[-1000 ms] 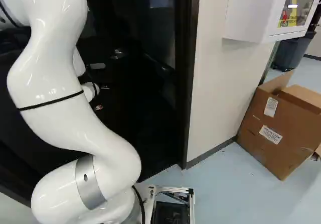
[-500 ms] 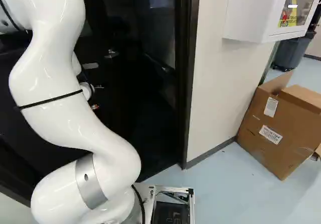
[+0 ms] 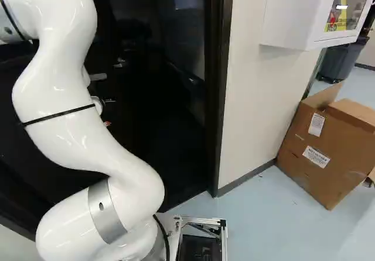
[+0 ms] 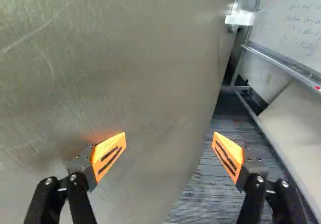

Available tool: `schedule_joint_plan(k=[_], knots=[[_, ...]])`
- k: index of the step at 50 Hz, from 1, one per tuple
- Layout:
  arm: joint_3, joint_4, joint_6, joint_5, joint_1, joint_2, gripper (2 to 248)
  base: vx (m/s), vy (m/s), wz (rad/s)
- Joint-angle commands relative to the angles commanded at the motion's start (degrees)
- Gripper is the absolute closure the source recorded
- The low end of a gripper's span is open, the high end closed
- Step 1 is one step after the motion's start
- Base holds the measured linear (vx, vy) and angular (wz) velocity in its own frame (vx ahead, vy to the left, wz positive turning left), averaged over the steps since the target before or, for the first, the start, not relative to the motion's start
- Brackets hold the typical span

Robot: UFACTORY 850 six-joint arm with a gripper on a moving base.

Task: Open the door and move inside

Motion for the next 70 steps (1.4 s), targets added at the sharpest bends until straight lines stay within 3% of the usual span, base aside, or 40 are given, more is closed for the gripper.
schedule_joint_plan(k=[17, 70], knots=[[-2.6, -2.4, 0.0, 0.0, 1.5, -2.1, 3, 0.000, 0.000, 0.000], [-11.4, -5.4, 0.0, 0.0, 5.5, -8.9, 3, 0.000, 0.000, 0.000]])
